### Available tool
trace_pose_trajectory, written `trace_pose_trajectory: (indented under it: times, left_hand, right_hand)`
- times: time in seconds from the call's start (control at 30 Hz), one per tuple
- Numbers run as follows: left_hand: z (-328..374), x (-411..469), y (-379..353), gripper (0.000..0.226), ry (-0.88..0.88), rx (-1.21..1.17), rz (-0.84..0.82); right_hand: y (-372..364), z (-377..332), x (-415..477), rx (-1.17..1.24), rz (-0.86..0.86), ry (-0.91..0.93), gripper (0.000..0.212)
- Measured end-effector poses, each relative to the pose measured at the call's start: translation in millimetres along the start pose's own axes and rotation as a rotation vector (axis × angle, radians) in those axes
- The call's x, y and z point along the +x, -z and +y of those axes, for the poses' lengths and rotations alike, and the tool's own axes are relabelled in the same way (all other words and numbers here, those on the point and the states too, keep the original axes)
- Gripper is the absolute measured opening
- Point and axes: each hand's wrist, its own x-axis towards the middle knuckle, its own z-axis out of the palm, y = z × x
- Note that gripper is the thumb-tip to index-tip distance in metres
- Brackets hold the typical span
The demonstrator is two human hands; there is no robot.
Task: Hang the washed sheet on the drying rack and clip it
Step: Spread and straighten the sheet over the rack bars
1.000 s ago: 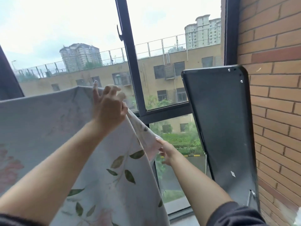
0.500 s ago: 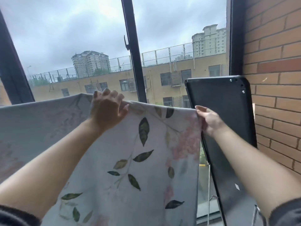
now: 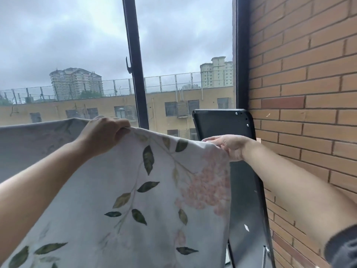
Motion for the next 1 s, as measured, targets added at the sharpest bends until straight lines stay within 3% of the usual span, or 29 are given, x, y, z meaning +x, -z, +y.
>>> trace_pose_trajectory:
  times: [0.07, 0.13, 0.27, 0.5, 0.77, 1.0]
  left_hand:
    - [-1, -1, 4, 0.022, 0.008, 0.001, -0.013]
    - [-2, -2, 9, 0.020, 0.022, 0.011, -0.030]
    - [-6, -4, 18, 0.030, 0.082, 0.048, -0.057]
    - [-22, -7, 28, 0.040, 0.117, 0.066, -0.088]
    - [-50, -12, 29, 0.033, 0.392, -0.016, -0.158]
    - [-39, -20, 34, 0.034, 0.414, 0.022, -0.118]
  right_hand:
    - [1, -6, 4, 0.168, 0.206, 0.254, 0.016]
    - [8, -14, 7, 0.363, 0.289, 0.388, 0.017]
    - [6, -16, -3, 0.201, 0.167, 0.110, 0.019]
    - [16, -56, -5, 0.240, 0.474, 0.427, 0.011]
    - [20, -78, 5, 0.071, 0.583, 0.478, 0.023]
    - [19, -76, 10, -0.020, 0.625, 0.460, 0.012]
